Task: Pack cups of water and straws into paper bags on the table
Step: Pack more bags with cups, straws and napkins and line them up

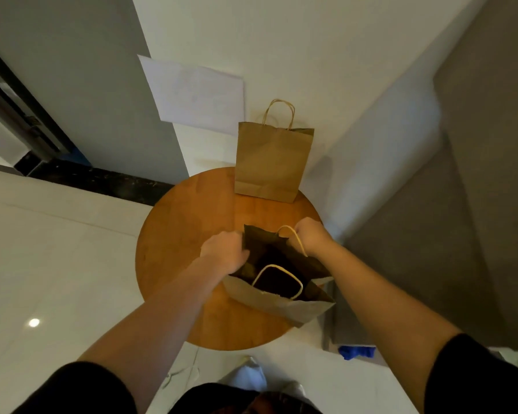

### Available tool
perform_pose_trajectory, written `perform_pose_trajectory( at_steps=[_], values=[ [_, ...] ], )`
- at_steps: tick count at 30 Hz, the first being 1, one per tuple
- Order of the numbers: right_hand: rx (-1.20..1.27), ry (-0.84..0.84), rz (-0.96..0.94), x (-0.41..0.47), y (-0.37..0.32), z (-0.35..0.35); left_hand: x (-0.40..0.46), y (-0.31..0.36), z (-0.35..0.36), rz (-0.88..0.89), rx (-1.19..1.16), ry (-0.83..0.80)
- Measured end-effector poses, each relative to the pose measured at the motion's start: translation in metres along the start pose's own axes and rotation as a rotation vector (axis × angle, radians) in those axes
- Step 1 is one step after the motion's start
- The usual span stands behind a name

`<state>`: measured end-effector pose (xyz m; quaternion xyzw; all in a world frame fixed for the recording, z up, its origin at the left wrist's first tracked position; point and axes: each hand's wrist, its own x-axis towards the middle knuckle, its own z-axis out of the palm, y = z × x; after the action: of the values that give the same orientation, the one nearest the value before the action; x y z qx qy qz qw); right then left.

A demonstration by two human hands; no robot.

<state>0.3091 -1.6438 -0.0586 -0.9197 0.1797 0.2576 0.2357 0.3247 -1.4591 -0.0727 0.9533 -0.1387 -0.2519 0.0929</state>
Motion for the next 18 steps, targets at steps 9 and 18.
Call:
perform_pose_trajectory(
  at_steps=[9, 18],
  values=[
    [0.151, 0.119, -0.047, -0.033, -0.009, -0.021, -0.009, 0.016, -0.024, 0.012, 0.090, 0.120],
    [0.226, 0.235, -0.176, -0.129, 0.015, -0.039, -0.088, 0.083, -0.049, 0.110, 0.020, 0.474]
  ],
)
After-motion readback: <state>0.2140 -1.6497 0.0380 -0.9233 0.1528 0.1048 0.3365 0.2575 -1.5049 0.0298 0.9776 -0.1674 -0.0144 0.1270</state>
